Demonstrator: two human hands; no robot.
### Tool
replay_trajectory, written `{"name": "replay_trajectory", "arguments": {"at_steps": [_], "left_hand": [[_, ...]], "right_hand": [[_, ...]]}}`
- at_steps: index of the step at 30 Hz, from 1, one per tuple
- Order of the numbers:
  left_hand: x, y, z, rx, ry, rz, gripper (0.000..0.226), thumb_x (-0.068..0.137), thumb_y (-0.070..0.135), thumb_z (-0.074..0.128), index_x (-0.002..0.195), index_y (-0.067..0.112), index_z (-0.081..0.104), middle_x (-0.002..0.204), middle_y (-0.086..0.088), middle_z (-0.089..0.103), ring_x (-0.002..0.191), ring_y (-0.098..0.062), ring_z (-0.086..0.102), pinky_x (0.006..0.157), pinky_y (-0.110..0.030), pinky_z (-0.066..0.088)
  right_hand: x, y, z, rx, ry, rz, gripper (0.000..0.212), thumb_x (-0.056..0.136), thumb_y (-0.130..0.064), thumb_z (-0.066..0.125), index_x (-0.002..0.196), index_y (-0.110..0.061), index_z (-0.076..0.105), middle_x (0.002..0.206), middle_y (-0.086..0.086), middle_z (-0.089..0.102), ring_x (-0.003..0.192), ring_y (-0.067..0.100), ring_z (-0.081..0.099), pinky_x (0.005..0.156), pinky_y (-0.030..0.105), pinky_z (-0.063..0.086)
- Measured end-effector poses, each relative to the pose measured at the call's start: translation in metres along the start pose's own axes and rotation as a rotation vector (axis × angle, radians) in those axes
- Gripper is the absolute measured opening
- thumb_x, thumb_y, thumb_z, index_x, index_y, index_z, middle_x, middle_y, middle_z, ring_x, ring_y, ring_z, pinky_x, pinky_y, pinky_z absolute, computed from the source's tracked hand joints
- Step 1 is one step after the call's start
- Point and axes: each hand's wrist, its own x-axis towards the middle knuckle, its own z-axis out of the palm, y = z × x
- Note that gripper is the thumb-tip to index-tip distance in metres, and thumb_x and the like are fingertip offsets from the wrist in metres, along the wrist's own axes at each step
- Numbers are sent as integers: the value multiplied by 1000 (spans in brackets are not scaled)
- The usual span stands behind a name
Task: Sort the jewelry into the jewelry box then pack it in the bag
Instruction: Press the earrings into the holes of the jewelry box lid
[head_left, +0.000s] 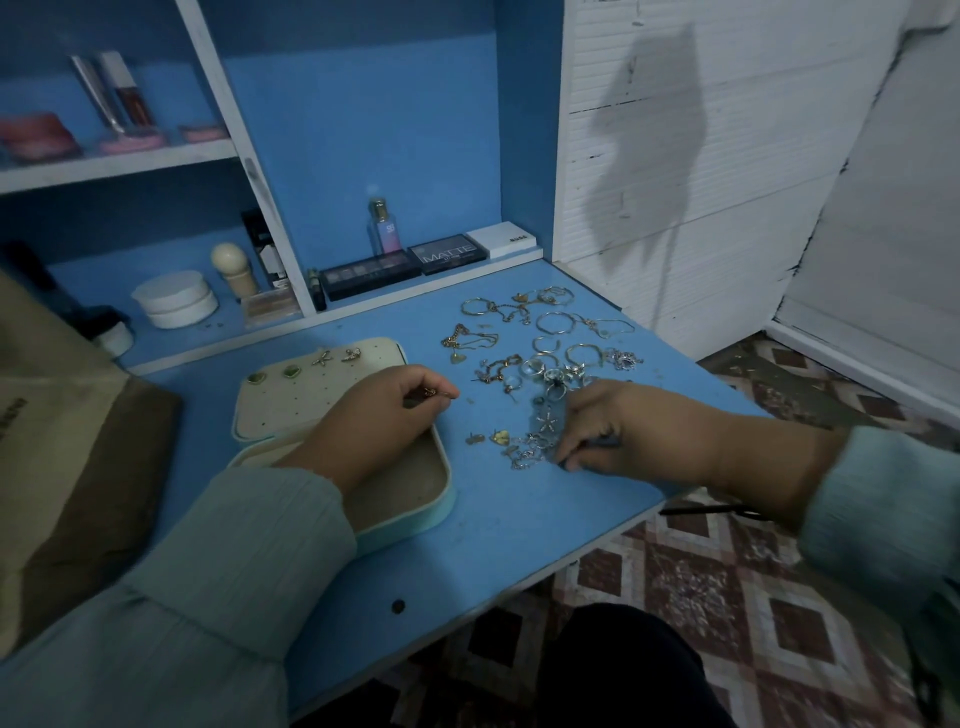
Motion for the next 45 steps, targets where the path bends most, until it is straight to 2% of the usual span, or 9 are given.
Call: {"name": "replay_trajectory", "arguments": {"at_steps": [3,8,13,17,23,26,31,34,45], "left_hand": [[0,2,-1,38,-1,13,23,90,22,58,80,43,56,86,24,58,82,7,53,69,-5,34],[-4,20,0,145,-59,114,26,89,26,60,74,47,53,100,22,61,94,5,54,86,-19,41],[-9,38,25,234,-168,168,15,91,24,55,87,38,60,111,17,60,106,-3,55,93,-22,40],[-7,41,46,297,-154,220,15,93,24,53,102,30,63,113,12,59,104,-7,55,85,-18,38],[-4,42,63,236,-47,423,17,95,16,49,102,19,64,126,11,55,125,-2,43,89,-5,24],[-3,44,70,258,-16,464,17,94,15,51,100,19,66,124,9,58,119,-7,50,89,-9,28],[1,44,87,304,39,583,13,81,21,54,82,23,68,92,8,70,78,-11,65,71,-13,40],[5,43,95,280,37,608,21,82,24,46,82,24,67,85,9,69,73,-8,60,73,-21,41],[6,36,103,241,54,615,23,85,23,44,88,21,67,88,9,68,75,-7,61,71,-21,42]], "right_hand": [[1,-5,4,-110,70,-37,30,87,-28,57,112,-17,68,98,1,60,94,9,46,85,17,35],[-5,-14,23,-338,106,-112,44,81,-23,36,111,-17,68,92,3,61,77,22,54,64,30,50],[-35,-15,24,-380,158,55,48,79,-26,37,120,-22,62,105,1,58,90,18,51,71,31,50],[-60,-6,17,-305,55,135,53,75,-17,49,127,-19,56,117,4,56,100,27,53,81,45,51],[-77,3,0,-345,117,226,55,76,-7,48,129,-20,54,125,2,53,111,26,49,92,43,47],[-85,8,-2,-294,12,290,59,83,-5,52,138,-25,43,135,-3,42,123,18,37,104,33,35],[-98,28,-4,-368,245,276,49,66,5,73,111,-11,67,108,10,61,93,31,59,82,34,48],[-102,30,-8,-336,247,273,27,78,-7,64,104,-11,71,98,6,62,85,29,61,75,38,54],[-92,40,-21,-188,296,385,15,81,-12,69,96,-13,73,94,-5,54,92,15,54,81,26,45]]}}
